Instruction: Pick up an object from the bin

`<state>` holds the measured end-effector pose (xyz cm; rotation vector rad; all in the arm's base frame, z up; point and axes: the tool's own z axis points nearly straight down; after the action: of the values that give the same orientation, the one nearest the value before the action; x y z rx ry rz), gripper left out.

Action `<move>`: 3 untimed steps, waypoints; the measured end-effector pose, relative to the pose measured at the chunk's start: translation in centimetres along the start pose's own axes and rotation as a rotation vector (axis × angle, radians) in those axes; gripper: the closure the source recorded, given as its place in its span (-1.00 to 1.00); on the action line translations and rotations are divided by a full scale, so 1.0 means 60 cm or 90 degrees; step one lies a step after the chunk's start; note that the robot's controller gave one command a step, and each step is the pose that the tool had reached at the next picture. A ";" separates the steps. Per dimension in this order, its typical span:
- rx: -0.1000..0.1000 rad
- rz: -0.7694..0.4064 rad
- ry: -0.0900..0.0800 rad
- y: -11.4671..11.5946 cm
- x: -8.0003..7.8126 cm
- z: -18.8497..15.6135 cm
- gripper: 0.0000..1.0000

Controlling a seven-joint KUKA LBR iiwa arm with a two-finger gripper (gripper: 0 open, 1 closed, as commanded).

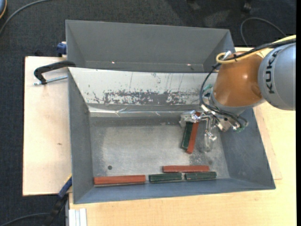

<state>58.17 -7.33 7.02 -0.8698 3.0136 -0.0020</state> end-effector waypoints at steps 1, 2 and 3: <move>0.000 0.002 -0.001 0.000 -0.003 -0.002 -1.00; 0.000 0.002 -0.001 0.000 -0.003 -0.002 1.00; 0.000 0.003 -0.002 -0.002 -0.006 -0.020 1.00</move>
Offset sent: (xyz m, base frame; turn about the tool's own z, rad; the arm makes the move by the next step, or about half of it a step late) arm 0.0000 0.0000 0.0000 0.0000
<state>58.51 -7.22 8.20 -0.8613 3.0132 -0.0013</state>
